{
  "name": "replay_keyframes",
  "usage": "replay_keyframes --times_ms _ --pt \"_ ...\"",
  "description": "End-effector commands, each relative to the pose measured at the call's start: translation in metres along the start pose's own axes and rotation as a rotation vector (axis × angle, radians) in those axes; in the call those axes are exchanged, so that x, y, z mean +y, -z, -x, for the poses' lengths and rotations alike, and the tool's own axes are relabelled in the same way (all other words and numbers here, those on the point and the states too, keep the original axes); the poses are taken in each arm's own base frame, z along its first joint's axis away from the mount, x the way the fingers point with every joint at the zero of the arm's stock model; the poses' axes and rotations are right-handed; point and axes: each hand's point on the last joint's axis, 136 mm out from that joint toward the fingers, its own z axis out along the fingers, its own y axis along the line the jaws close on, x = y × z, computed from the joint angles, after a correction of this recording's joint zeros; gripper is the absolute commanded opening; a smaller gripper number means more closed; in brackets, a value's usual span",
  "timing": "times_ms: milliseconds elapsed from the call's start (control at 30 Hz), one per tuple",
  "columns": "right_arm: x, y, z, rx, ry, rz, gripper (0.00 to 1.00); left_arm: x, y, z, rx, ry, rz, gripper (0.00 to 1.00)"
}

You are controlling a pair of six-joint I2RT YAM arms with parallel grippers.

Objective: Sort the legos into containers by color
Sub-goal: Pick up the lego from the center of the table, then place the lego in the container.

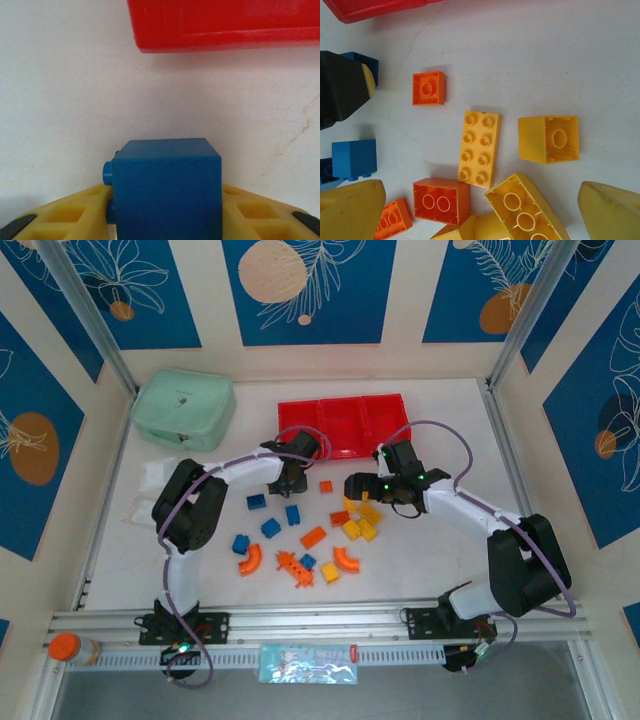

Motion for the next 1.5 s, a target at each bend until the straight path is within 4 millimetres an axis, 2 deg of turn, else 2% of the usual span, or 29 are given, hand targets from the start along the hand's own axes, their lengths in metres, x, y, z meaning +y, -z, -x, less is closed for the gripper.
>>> replay_keyframes --times_ms 0,200,300,467,533,600,833,900,1033,1167,1333,1467 --pt "0.002 0.002 0.012 -0.016 0.021 -0.001 0.99 0.008 0.004 0.001 0.000 0.015 0.017 0.43" --pt "0.009 0.009 0.014 -0.011 0.033 0.022 0.99 0.008 0.031 0.001 -0.016 0.019 -0.040 0.39" --pt "0.011 0.014 0.018 -0.021 0.026 0.032 0.99 0.005 0.051 0.005 -0.036 0.013 -0.081 0.36" --pt "0.011 0.020 0.028 -0.041 0.005 0.036 0.99 -0.014 0.079 0.032 -0.083 -0.033 -0.147 0.35" --pt "0.009 0.021 0.033 -0.055 -0.004 0.030 0.99 -0.019 0.083 0.047 -0.109 -0.056 -0.129 0.35" --pt "0.005 0.022 0.038 -0.069 -0.020 0.021 0.99 -0.027 0.081 0.064 -0.132 -0.078 -0.126 0.35" --pt "0.002 0.027 0.048 -0.091 -0.043 0.023 0.99 -0.043 0.049 0.115 -0.162 -0.118 -0.053 0.36" --pt "0.001 0.028 0.048 -0.093 -0.041 0.021 0.99 -0.043 0.039 0.126 -0.161 -0.106 -0.048 0.36" --pt "0.000 0.031 0.048 -0.091 -0.032 0.015 0.99 -0.037 0.032 0.142 -0.170 -0.093 -0.032 0.45" --pt "0.002 0.036 0.050 -0.103 -0.021 0.016 0.99 -0.046 0.040 0.148 -0.182 -0.099 -0.094 0.60" --pt "0.007 0.039 0.052 -0.103 -0.014 0.034 0.99 -0.052 0.060 0.143 -0.167 -0.100 -0.167 0.66" --pt "0.014 0.041 0.046 -0.073 -0.008 0.061 0.99 -0.057 0.085 0.125 -0.136 -0.100 -0.259 0.66"
